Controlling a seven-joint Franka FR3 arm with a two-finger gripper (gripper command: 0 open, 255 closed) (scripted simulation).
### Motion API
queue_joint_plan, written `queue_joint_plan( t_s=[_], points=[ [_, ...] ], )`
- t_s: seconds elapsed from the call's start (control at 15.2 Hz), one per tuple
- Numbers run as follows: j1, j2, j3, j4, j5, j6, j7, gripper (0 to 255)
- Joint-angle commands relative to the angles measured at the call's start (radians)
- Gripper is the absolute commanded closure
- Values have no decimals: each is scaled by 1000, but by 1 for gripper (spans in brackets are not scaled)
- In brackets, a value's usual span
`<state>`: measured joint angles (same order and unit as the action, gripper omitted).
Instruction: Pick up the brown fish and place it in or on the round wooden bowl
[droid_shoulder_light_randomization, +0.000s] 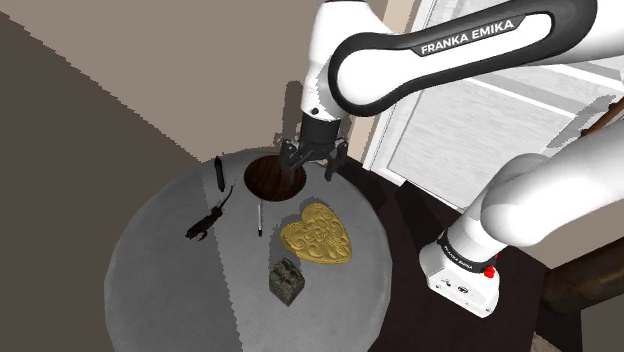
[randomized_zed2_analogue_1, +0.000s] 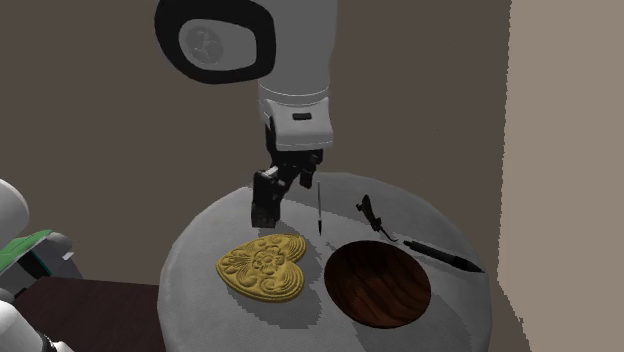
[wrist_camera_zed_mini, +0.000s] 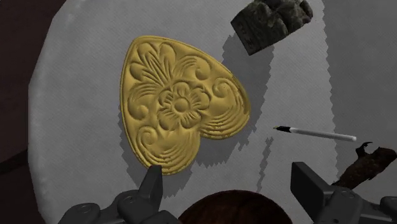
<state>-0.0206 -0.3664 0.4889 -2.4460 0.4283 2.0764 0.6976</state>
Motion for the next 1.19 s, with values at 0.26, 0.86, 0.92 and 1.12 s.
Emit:
queue_joint_plan(
  t_s=[0.26,0.86,0.92,1.12],
  points=[
    [-27,236,95,97,-34,189,202,0],
    [31,630,95,331,-259,399,565,0],
    [49,671,80,363,-282,413,601,0],
    [104,787,34,469,-339,444,697,0]
  ],
)
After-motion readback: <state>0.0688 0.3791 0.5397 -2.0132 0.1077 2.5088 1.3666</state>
